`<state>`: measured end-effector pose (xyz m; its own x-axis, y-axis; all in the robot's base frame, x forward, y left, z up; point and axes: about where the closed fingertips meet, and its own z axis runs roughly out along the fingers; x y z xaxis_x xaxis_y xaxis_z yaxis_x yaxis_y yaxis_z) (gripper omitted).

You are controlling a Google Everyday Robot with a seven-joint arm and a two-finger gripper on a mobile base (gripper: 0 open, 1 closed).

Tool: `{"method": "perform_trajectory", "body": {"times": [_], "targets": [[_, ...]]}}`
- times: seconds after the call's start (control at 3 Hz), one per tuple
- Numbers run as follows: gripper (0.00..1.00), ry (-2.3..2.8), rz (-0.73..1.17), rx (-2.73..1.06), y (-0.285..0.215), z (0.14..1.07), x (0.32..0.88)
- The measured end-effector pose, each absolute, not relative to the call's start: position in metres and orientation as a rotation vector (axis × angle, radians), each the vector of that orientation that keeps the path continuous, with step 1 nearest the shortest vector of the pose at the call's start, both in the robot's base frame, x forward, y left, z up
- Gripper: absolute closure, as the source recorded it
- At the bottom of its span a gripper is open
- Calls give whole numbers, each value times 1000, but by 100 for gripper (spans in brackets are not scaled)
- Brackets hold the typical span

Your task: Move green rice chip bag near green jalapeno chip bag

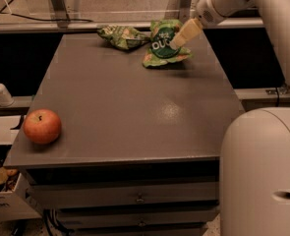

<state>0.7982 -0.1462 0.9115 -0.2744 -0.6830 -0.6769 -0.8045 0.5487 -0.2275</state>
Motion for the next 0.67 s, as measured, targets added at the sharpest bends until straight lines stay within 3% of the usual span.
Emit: {"method": "perform_trajectory", "body": {"times": [0.33,0.67], "targets": [[0,1976,311,-1149,-180,923,781],[0,1977,312,-1150,-180,923,781]]}}
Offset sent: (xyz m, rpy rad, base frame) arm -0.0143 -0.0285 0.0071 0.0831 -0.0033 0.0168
